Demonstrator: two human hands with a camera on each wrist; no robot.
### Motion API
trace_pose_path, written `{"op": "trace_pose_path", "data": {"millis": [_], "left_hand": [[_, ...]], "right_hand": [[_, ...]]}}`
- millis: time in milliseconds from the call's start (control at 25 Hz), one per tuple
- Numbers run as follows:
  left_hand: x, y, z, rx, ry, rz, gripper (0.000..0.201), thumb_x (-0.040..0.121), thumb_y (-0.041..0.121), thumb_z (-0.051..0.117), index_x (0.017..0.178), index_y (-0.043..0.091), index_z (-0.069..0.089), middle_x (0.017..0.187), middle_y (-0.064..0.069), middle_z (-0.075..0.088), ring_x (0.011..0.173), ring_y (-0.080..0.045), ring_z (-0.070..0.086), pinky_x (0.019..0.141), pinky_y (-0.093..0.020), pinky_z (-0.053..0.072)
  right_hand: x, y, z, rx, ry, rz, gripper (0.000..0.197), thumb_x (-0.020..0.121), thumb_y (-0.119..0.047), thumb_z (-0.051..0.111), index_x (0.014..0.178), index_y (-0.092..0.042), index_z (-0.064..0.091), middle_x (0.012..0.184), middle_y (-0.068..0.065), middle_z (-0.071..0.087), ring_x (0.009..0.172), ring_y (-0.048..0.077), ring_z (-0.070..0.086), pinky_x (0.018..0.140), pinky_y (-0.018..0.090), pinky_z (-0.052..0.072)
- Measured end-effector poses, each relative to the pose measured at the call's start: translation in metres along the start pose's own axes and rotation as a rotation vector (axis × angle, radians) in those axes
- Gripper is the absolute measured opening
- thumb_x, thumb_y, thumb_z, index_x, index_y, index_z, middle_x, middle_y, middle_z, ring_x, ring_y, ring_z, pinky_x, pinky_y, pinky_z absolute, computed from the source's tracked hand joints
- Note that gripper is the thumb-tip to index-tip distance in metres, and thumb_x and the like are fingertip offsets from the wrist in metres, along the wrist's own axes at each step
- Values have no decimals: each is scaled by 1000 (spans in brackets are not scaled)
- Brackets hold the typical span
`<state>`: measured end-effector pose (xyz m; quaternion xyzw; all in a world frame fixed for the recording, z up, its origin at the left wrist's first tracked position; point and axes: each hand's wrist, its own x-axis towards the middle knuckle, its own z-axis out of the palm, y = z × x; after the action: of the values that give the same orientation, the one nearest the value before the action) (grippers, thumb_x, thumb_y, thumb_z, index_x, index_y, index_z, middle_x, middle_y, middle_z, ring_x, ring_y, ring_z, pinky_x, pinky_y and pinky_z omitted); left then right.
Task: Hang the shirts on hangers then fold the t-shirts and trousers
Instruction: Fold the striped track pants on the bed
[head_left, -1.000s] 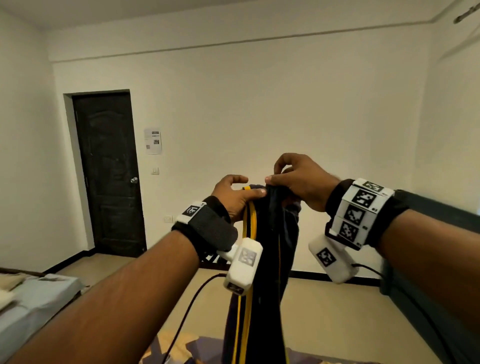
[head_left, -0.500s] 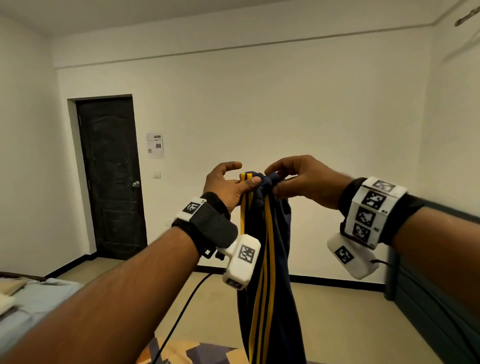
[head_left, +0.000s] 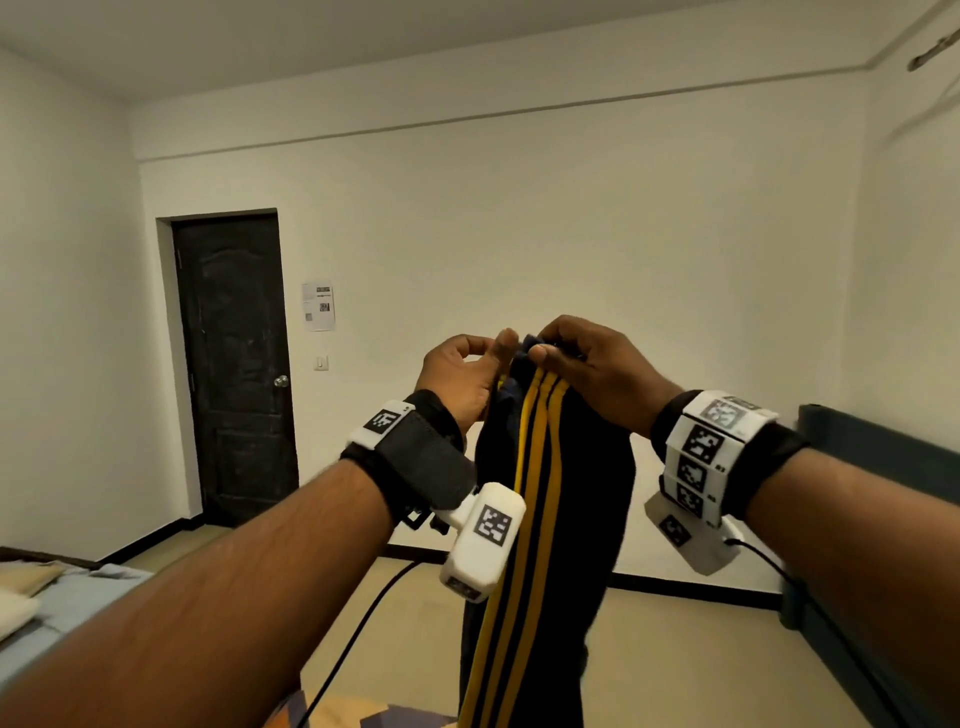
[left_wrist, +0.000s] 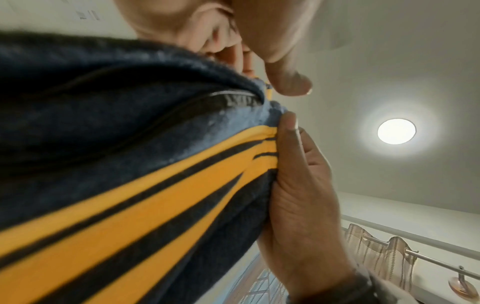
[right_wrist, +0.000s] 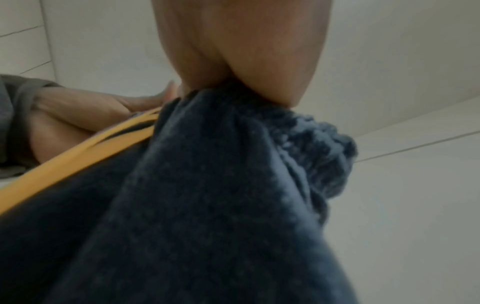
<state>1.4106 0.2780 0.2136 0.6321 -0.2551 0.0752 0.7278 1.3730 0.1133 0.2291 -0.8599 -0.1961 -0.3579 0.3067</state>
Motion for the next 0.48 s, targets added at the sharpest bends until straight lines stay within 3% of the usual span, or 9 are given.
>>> {"op": "trace_pose_path", "data": {"millis": [80,160,200,320,400,480], "left_hand": [[-5,0,5,-37,-92,-5,66,53,44,85,104,13,58,99,-19,70,91,-33,69,84,-48,55],[-10,2,8,5,-165,17,66,52,25,92,107,18,56,104,-21,68,95,-34,68,87,-50,54],[-12,3,9,32,-176,29,66,53,18,89,109,20,55,104,-21,68,95,-35,68,86,-51,54],[-18,8,8,88,-171,158,62,60,7,79,112,25,51,98,-21,67,90,-36,68,80,-51,56],[-26,10,2,189,-256,305,54,68,0,71,113,26,54,97,-16,65,90,-26,67,79,-42,56],[-36,8,-4,423,-373,434,47,73,-5,62,111,22,60,104,-3,64,99,-13,63,86,-31,52]], "right_hand": [[1,1,-8,3,-10,8,13,90,-34,64,86,-21,63,75,0,62,64,2,51,61,18,41],[-1,-3,-16,167,-11,55,22,86,-37,68,88,-17,59,74,16,65,61,15,51,57,29,40],[-4,-4,-22,269,-35,92,27,85,-38,68,91,-15,54,72,18,64,58,20,50,54,30,39],[-21,3,-46,405,-250,204,36,80,-41,65,97,-16,45,62,2,59,47,14,48,42,24,37],[-33,5,-60,261,-475,234,42,78,-31,73,103,-17,43,68,1,66,51,17,57,43,29,44],[-36,-3,-68,-98,-621,188,42,78,-25,79,105,-27,47,79,-3,71,66,17,66,54,35,54]]}}
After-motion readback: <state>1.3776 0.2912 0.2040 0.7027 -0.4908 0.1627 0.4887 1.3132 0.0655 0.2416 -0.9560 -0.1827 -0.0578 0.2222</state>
